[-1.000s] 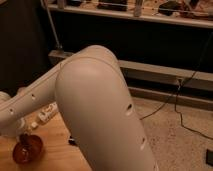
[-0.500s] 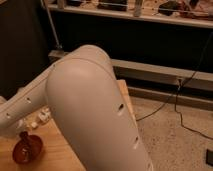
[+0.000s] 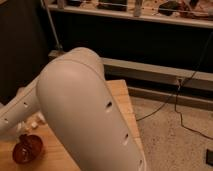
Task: Place the pepper in the ceramic bowl
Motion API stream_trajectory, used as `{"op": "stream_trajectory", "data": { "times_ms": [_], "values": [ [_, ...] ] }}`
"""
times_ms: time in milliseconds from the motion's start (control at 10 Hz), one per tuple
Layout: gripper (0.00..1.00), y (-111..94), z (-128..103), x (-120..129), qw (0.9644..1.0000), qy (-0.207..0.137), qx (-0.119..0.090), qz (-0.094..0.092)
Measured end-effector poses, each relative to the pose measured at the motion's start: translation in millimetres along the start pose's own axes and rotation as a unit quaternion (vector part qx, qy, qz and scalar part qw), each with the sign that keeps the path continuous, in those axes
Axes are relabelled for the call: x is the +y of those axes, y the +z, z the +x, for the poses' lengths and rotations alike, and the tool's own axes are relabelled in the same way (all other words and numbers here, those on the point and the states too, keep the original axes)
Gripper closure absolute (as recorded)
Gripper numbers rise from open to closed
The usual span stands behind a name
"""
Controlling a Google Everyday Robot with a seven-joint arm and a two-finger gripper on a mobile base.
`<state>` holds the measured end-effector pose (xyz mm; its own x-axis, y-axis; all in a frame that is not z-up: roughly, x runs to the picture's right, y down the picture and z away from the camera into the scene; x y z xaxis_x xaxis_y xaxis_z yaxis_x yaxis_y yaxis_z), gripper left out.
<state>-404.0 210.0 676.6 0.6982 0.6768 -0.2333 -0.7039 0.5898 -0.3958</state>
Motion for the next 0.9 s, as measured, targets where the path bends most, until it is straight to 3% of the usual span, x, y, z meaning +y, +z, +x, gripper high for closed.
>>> {"op": "stream_trajectory", "data": {
  "times_ms": [200,600,800,900],
  "values": [
    [0.86,4.1,4.2,5.4,0.9998,-0.004,0.012,-0.012],
    [0.41,13.4,6.4,9.8,0.9985,-0.02,0.033,-0.039],
    [0.25,14.7,6.7,11.1,0.9979,-0.025,0.037,-0.047],
    [0.21,15.0,6.6,11.7,0.9976,-0.028,0.039,-0.05]
  ]
}}
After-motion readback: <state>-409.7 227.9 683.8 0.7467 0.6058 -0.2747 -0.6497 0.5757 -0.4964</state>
